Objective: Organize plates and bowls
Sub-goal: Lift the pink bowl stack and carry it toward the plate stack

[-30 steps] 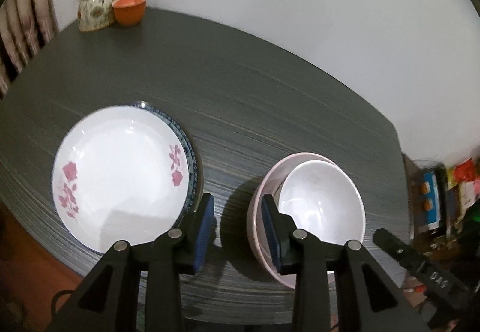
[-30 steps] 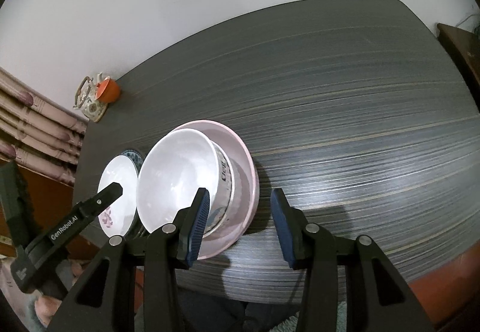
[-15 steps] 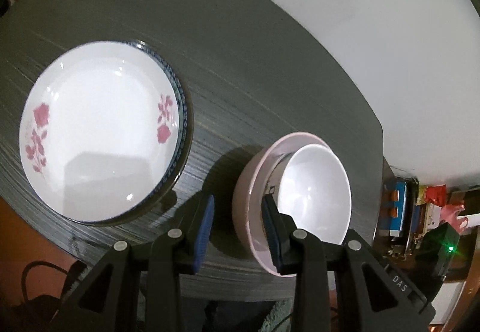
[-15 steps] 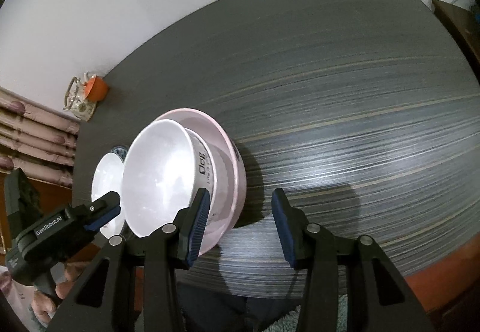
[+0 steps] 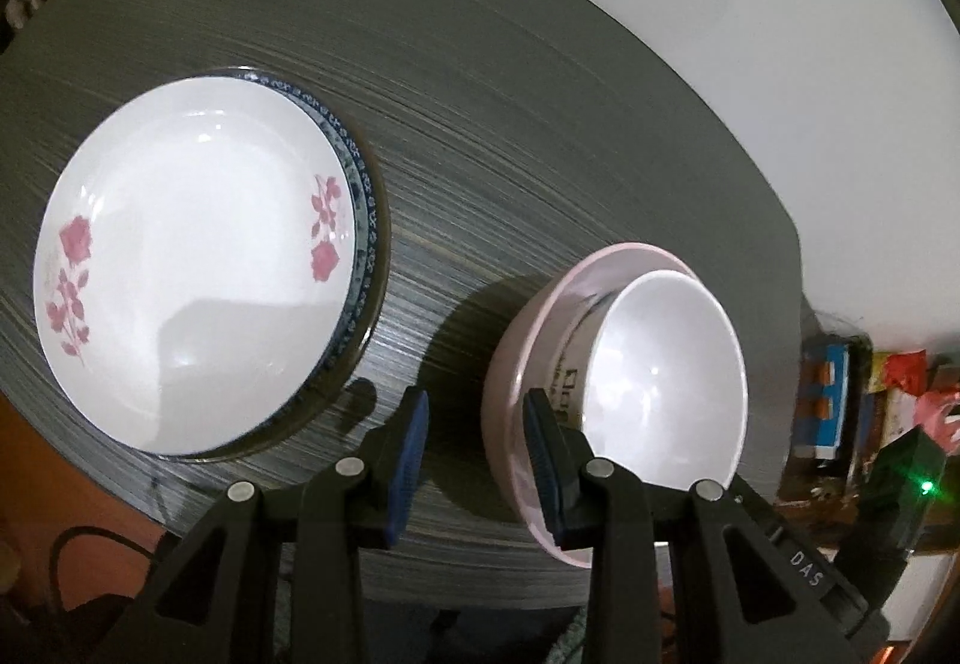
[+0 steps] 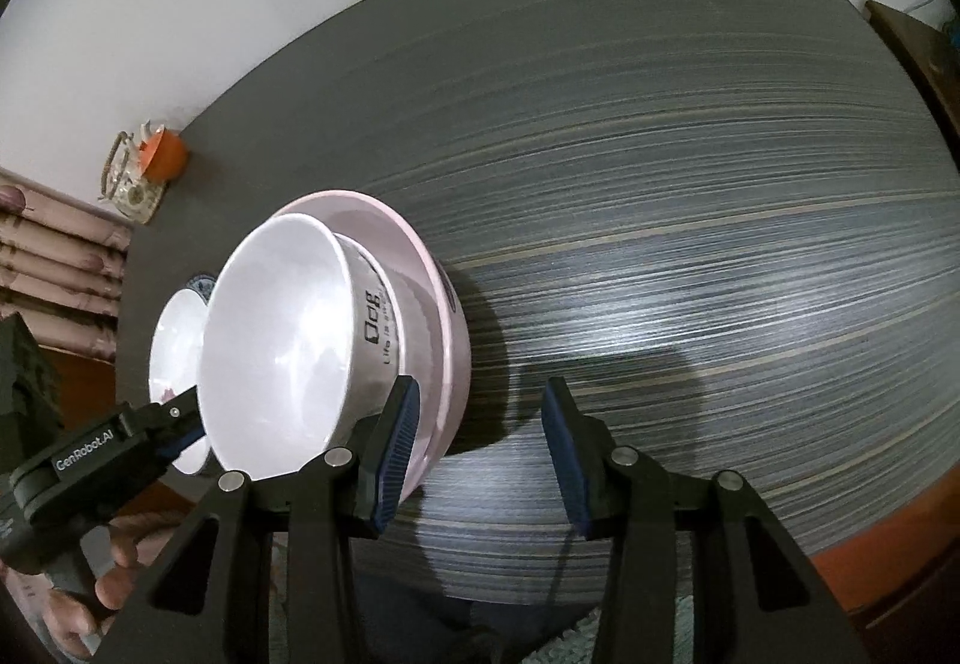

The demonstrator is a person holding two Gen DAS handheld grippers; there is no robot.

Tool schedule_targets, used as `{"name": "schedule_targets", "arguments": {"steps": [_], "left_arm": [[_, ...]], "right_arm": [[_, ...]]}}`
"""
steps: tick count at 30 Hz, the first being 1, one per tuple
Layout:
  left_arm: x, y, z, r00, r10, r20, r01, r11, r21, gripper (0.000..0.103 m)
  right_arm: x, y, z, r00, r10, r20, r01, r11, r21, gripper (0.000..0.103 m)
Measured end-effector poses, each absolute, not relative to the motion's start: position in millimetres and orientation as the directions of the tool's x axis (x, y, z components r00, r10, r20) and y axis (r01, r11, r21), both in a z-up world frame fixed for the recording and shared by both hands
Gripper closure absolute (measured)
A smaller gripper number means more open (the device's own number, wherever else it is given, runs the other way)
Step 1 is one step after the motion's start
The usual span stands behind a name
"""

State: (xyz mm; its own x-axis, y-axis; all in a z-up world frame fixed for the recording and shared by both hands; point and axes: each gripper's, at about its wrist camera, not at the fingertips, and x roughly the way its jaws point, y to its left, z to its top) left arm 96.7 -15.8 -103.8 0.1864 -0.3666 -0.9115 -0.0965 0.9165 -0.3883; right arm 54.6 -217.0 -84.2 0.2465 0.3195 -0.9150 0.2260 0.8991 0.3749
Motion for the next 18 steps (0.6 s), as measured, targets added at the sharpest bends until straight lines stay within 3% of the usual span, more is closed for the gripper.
{"name": "schedule_targets", "arguments": {"steps": [18], "left_arm": [[103.2,-27.5,-117.4,0.168,-0.334,-0.927,-0.095,0.931,-0.353,0.070]], "right_arm": [[71.9,-209.9,-105.9,0.220,0.287,-0.932,0.227,0.914,0.335,0.066]]}}
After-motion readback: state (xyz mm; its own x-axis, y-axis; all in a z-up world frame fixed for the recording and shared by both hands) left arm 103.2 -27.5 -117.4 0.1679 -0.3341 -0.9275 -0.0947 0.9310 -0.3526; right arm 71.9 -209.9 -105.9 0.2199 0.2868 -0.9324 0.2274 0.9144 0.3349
